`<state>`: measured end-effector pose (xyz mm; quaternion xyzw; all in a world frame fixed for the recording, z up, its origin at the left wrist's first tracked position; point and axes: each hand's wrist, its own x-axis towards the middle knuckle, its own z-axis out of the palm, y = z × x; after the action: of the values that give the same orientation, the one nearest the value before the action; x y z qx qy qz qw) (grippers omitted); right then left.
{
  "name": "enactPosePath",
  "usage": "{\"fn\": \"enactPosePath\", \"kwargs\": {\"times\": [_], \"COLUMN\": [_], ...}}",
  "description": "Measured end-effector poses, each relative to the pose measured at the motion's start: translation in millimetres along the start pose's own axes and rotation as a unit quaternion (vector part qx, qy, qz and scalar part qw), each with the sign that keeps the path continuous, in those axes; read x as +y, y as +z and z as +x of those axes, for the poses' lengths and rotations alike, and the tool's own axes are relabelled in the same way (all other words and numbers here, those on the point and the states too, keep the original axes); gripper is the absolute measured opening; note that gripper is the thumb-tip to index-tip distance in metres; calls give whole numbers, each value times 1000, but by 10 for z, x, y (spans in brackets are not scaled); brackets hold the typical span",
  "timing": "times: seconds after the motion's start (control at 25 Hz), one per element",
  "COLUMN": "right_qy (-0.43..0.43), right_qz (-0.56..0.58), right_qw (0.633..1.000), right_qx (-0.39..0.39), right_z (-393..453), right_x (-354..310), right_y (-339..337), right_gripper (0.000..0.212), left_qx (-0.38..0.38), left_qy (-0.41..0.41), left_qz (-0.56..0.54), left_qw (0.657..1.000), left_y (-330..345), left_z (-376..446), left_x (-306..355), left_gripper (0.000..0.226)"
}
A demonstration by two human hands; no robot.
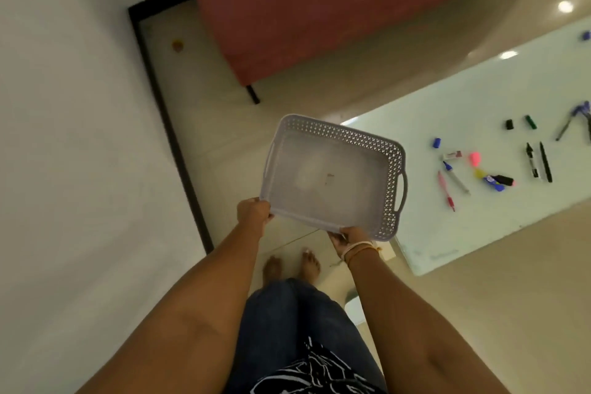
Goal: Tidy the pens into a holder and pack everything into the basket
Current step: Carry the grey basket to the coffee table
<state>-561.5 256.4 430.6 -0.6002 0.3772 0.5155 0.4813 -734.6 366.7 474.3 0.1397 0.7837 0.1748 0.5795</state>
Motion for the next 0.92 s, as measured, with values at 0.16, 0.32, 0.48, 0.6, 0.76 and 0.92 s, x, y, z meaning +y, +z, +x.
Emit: {"fn": "enactPosePath", "kwargs": {"times": [0.16, 0.32, 0.48, 0.6, 0.76, 0.92], "right_qy": [24, 56, 60, 86, 92, 72], "right_qz": [112, 250, 334, 405, 470, 471], "right_qw": [993, 966, 937, 906, 873, 870], "right_qx": [22, 34, 80, 82, 93, 128], "right_z": [106, 491, 912, 1086, 1169, 1324], "right_x": [-311, -551, -556, -472, -515, -621], "right_y": [167, 437, 795, 1025, 1203, 1209], "right_gripper": [30, 18, 32, 20, 17, 44], "left_qx": [-58, -79, -89, -109, -121, -141], "left_qy": [32, 60, 75, 73, 78, 76], "left_qz": [82, 183, 281, 332, 381, 389], "left_qw": [994, 978, 953, 934, 913, 907], "left_y": [752, 1543, 2174, 2463, 2619, 2726], "left_z": [279, 695, 1159, 1401, 1661, 1691], "left_x": [436, 791, 1055, 1223, 1302, 1311], "left_gripper": [41, 35, 18, 24, 28, 23]}}
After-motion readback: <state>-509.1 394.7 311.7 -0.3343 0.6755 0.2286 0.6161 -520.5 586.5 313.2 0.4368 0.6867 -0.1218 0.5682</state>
